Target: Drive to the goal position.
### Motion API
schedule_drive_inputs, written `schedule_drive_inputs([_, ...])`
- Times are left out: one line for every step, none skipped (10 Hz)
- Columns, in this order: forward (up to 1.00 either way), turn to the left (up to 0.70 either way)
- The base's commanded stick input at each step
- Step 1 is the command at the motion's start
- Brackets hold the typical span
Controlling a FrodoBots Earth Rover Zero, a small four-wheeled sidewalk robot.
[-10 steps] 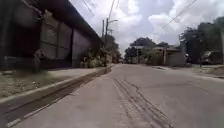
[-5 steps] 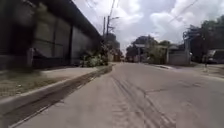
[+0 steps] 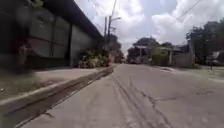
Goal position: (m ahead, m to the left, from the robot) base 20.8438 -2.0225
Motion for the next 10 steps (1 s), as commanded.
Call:
schedule_drive_inputs([1.0,-0.37])
schedule_drive_inputs([1.0,-0.4])
schedule_drive_inputs([1.0,-0.4])
schedule_drive_inputs([1.0,-0.4])
schedule_drive_inputs([1.0,-0.39])
schedule_drive_inputs([1.0,0.0])
schedule_drive_inputs([1.0,0.0])
schedule_drive_inputs([1.0,0.0])
schedule_drive_inputs([1.0,0.0])
schedule_drive_inputs([1.0,0.0])
